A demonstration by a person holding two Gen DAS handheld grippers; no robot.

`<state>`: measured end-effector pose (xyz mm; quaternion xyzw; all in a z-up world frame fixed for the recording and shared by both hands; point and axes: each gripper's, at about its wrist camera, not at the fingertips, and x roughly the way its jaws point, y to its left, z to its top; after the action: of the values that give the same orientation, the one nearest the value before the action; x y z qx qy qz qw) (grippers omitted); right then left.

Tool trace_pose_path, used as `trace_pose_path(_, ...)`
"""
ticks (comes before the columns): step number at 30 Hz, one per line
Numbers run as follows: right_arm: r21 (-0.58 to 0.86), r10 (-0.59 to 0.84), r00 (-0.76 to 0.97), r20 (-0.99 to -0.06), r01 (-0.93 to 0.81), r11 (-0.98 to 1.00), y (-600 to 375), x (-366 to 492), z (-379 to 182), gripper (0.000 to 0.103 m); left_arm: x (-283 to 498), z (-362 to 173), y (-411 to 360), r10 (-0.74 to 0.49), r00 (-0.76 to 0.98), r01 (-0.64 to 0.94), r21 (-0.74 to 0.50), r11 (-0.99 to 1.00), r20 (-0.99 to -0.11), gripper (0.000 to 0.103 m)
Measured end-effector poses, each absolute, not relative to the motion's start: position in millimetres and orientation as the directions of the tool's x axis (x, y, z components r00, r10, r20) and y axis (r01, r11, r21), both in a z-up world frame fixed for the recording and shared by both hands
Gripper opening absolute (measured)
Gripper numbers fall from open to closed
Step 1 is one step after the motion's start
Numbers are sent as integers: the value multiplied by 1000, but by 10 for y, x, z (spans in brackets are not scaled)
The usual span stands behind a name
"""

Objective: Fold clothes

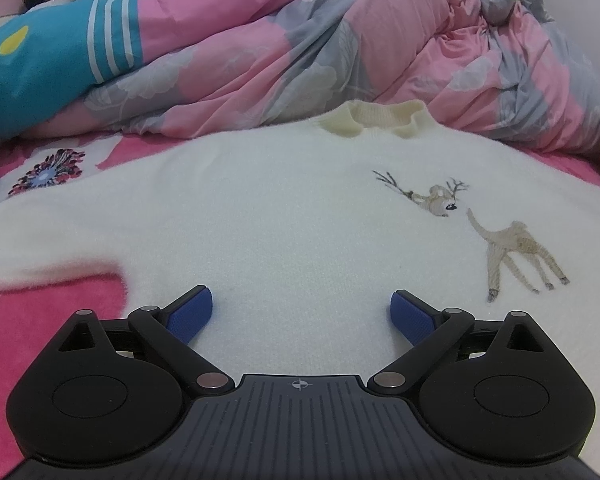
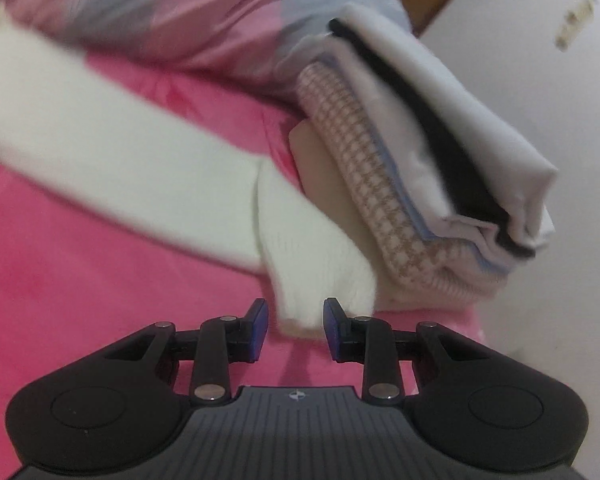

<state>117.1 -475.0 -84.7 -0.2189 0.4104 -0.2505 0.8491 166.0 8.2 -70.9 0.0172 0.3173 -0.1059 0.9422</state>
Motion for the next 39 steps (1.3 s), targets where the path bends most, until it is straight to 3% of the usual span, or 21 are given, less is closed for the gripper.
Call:
trace_pose_path(4, -606, -634, 531, -562, 257, 753, -4790, 1213, -948, 26, 1660, -710, 77, -186, 777, 211, -30, 977, -602, 98)
trace_pose_path(10, -425, -511, 635, -580, 299, 854, -4560, 878, -571, 29, 1663, -707, 81, -189, 776, 210, -36, 977, -601, 98)
trace_pose_path(18, -69, -133, 821, -555, 114, 991, -3772, 559, 376, 30, 1619, -649, 255, -206, 805, 166, -122, 979, -556, 98)
trace_pose_path(22, 35, 29, 838, -545, -11, 999, -3288, 638, 706, 30, 1570, -546, 513, -175, 843, 94, -181, 979, -509, 98)
trace_pose_path(27, 49, 159, 826, -542, -157, 986, -2620, 728, 1005, 31, 1539, -409, 889, -79, 879, -26, -211, 977, -471, 98)
trace_pose_path(34, -31, 352, 763, -542, -437, 899, -1325, 1162, 1248, 32, 1614, -457, 1407, 58, 847, -216, -242, 946, -528, 98)
trace_pose_path(39, -99, 520, 631, -576, -685, 722, 14, 1479, 1312, 41, 1626, -559, 1450, 57, 822, -222, -226, 948, -567, 98)
